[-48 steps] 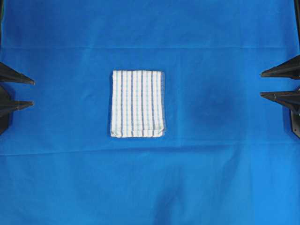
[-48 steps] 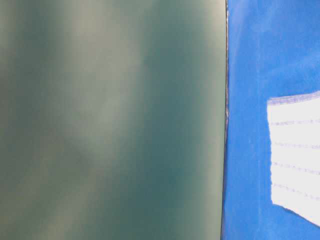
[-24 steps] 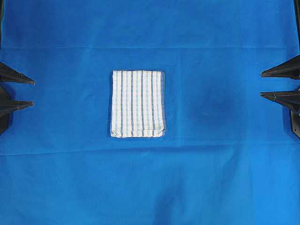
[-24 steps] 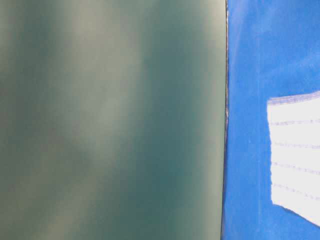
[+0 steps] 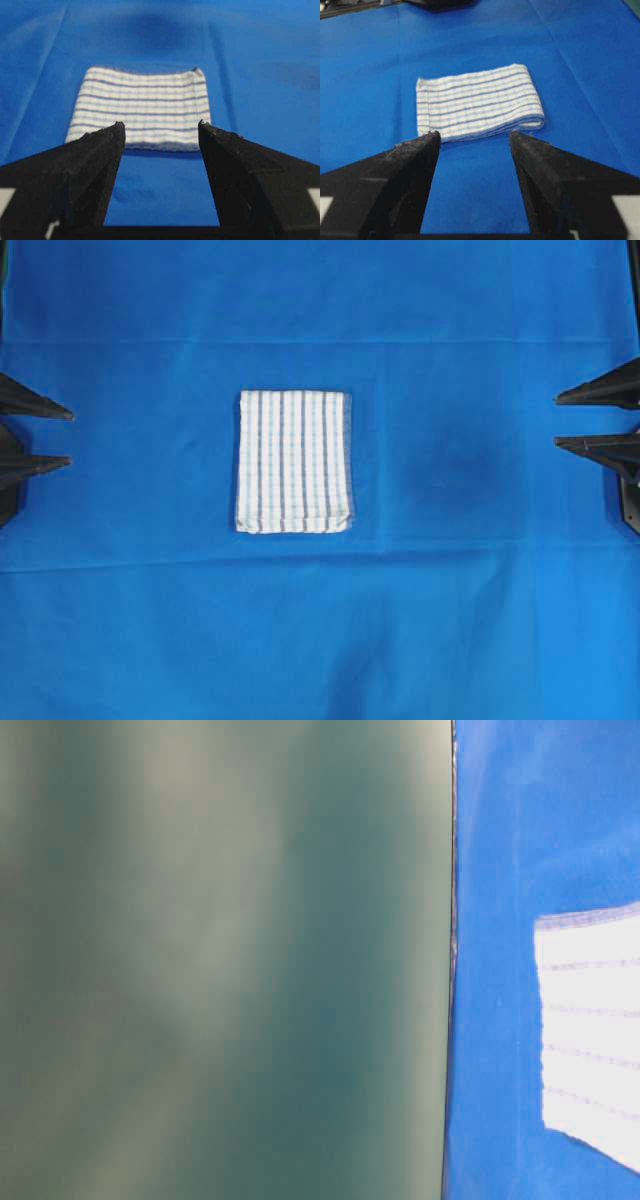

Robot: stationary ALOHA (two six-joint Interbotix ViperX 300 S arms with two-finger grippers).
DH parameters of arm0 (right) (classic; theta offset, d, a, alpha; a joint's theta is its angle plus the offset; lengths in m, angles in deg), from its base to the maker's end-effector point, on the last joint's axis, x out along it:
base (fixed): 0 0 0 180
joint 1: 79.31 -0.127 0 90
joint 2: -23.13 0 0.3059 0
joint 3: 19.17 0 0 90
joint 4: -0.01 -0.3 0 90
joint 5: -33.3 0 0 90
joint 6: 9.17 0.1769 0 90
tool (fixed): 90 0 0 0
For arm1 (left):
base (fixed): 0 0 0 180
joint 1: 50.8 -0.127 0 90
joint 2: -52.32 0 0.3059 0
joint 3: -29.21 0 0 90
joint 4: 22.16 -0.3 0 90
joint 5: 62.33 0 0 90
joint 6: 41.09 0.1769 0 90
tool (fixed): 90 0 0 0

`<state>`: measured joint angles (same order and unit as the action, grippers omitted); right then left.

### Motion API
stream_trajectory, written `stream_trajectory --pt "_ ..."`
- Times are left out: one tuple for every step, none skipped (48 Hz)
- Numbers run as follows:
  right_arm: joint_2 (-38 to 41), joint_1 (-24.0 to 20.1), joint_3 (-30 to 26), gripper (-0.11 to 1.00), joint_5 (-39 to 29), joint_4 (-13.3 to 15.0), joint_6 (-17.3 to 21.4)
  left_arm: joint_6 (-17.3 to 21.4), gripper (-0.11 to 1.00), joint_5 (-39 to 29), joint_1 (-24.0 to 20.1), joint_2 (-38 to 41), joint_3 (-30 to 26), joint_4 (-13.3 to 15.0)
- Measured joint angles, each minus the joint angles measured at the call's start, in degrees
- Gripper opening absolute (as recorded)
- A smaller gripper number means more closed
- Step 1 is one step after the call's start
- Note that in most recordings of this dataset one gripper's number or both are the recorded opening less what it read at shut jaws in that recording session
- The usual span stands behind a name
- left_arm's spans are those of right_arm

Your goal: Fold a vertical towel.

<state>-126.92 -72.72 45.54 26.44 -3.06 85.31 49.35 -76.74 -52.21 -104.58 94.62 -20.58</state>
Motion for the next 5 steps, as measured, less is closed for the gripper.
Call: stream_trajectory --pt "0.00 0.00 0.00 0.61 0.00 0.00 0.09 0.00 0.58 0.00 0.09 0.09 0.00 0.09" --pt "0.00 0.00 0.00 0.61 0.00 0.00 0.09 0.00 0.58 0.00 0.09 0.00 0.00 0.09" --pt "0.18 0.00 0.00 0.61 0.00 0.00 0.09 0.00 0.58 0.00 0.00 0.00 0.00 0.09" --pt "0.18 0.00 0.00 0.61 0.00 0.00 0.00 0.00 0.58 0.00 0.09 0.00 -0.09 0.09" --pt "0.18 0.00 -0.09 0.61 -0.09 0.00 0.09 0.00 0.58 0.00 0.09 0.00 -0.09 0.09"
